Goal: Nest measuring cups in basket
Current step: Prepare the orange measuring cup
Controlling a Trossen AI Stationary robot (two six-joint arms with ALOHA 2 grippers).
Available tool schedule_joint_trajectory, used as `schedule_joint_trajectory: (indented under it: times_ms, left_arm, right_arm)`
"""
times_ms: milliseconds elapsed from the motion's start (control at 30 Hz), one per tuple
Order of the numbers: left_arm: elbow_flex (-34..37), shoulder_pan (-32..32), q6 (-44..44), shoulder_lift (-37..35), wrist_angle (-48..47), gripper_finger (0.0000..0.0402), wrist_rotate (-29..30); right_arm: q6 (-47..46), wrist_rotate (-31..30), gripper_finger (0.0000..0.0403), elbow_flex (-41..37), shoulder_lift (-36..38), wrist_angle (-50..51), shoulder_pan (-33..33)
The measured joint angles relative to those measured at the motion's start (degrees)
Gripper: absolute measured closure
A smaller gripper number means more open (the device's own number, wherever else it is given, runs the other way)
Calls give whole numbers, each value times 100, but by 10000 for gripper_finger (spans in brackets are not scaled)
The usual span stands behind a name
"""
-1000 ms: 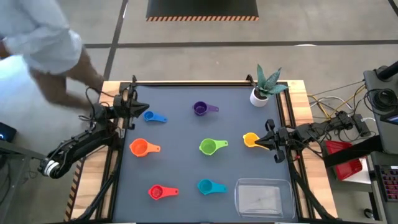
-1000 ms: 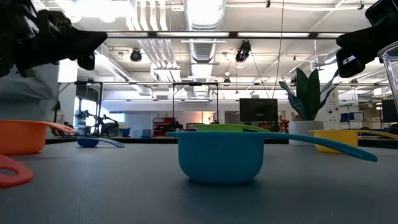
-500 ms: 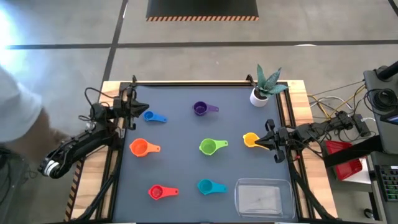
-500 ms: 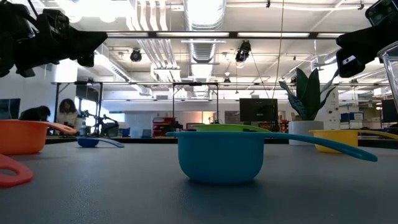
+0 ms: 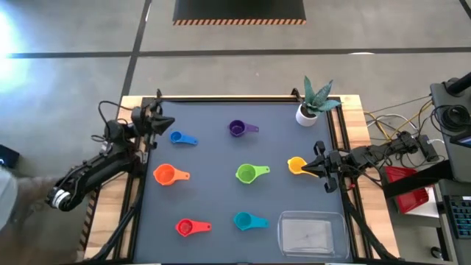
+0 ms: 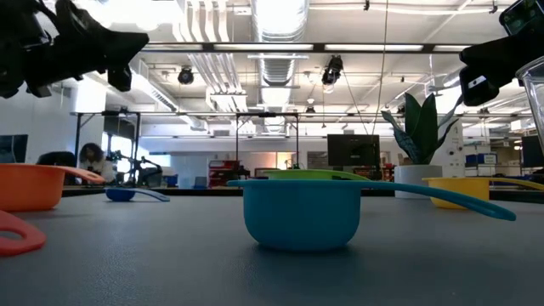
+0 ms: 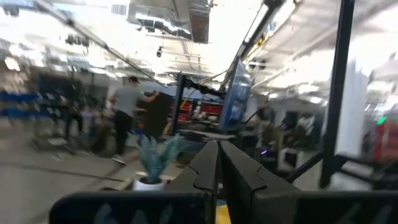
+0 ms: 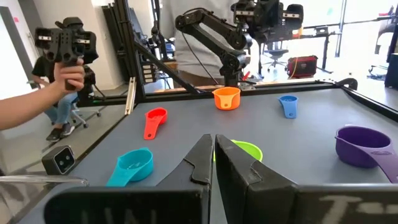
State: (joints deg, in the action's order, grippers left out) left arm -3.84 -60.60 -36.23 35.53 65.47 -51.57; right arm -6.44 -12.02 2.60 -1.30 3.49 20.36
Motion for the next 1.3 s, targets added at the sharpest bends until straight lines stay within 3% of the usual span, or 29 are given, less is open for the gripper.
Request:
schedule_joint_trajectory:
  times_ms: [133, 433, 567, 733, 867, 967, 1167, 1300]
  left_arm:
    - [-22, 0, -622, 0, -3, 402, 0]
    - [-264, 0, -243, 96, -336, 402, -218]
    - [-930, 7, 280, 257, -1619, 402, -780]
    - [-1823, 17, 1883, 483, -4324, 401, -771]
    - [-2454, 35, 3085, 637, -6161, 389, -413]
    - [-2820, 121, 3352, 680, -6933, 373, 39]
    - [-3406, 730, 3428, 566, -7473, 356, 592]
    - [-3845, 1539, 3586, 447, -7898, 355, 1397]
  right_arm:
    - [0, 1, 394, 0, 0, 0, -2]
    - [0, 0, 394, 0, -2, 1, 0]
    - [0, 0, 394, 0, 0, 2, -1]
    - [0, 1, 394, 1, 0, 0, -1]
    - [2, -1, 394, 1, 0, 2, 0]
    - [0, 1, 394, 1, 0, 2, -2]
    - [0, -1, 394, 0, -1, 0, -1]
    - [0, -1, 394, 0, 0, 2, 0]
